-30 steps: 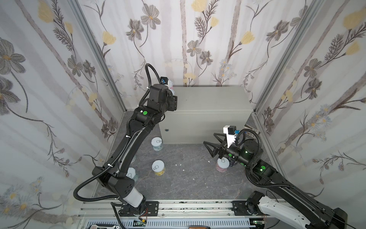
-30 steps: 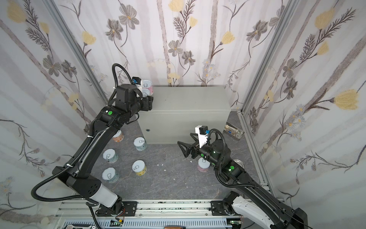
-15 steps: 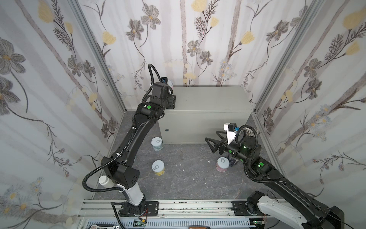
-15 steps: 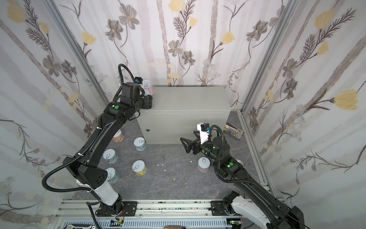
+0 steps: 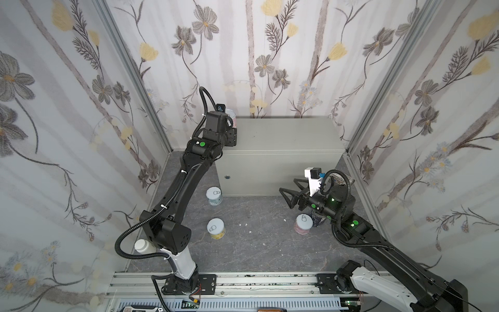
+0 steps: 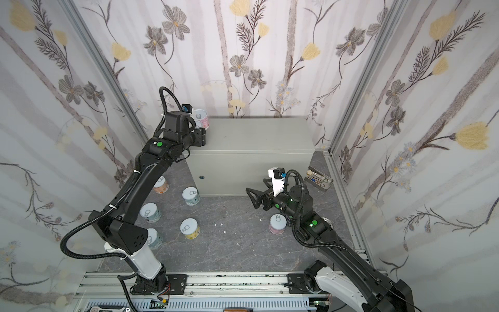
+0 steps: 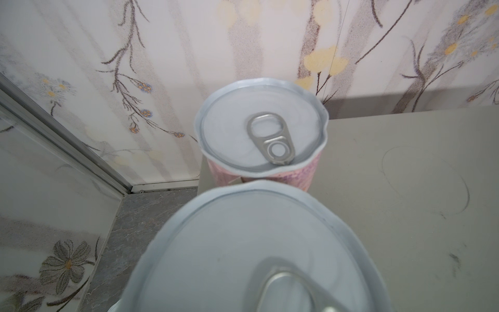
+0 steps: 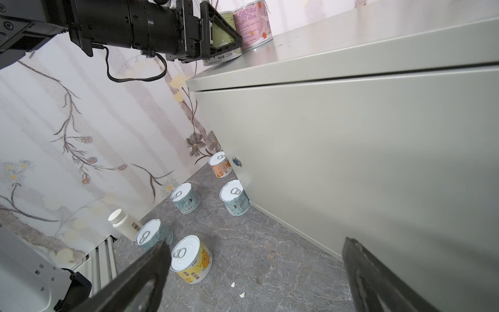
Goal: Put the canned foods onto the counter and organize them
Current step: 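Lower the green can onto the cabinet top and open the left gripper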
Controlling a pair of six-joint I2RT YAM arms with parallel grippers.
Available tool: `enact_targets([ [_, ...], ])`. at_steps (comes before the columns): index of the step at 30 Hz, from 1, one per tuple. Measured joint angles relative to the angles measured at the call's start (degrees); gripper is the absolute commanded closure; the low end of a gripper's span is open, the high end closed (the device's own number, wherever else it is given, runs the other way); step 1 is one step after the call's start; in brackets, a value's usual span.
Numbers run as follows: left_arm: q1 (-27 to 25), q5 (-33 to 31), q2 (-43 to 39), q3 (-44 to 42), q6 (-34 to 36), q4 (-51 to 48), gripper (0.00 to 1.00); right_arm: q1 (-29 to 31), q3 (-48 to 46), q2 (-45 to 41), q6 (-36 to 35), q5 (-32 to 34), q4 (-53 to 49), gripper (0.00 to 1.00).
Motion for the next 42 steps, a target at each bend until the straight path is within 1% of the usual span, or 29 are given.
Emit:
enact_targets([
  [6,0.0,1.4,0.0,-0.2,0.0,0.1,0.18,0.0,0.0,-0.1,0.4,-0.1,0.0,0.00],
  [16,0.0,2.8,-1.0,-1.2,-0.2,0.5,0.12,0.0,0.2,-0.4,0.4,-0.2,-0.1,0.00],
  [28,0.0,3.7,-6.5,-2.7,-1.4,0.5,0.05,0.1,1.6,-2.4,0.4,-0.6,-1.3,0.00],
  [30,0.0,4.0,-7.8,-3.0,-1.6,0.5,0.00,0.1,2.1,-3.3,0.4,-0.6,-2.0,0.00],
  [35,-0.3,4.9,-12.7,-5.0,-2.6,0.7,0.00,0.4,4.6,-5.5,0.2,-0.2,-5.1,0.00],
  [37,-0.5,5.2,-15.4,-7.1,-2.8,0.9,0.00,0.7,5.5,-6.0,0.2,0.0,-7.4,0.00],
  [42,-2.5,5.9,-23.9,-15.8,-3.6,1.0,0.00,2.3,5.8,-8.1,0.2,1.2,-13.4,0.00],
])
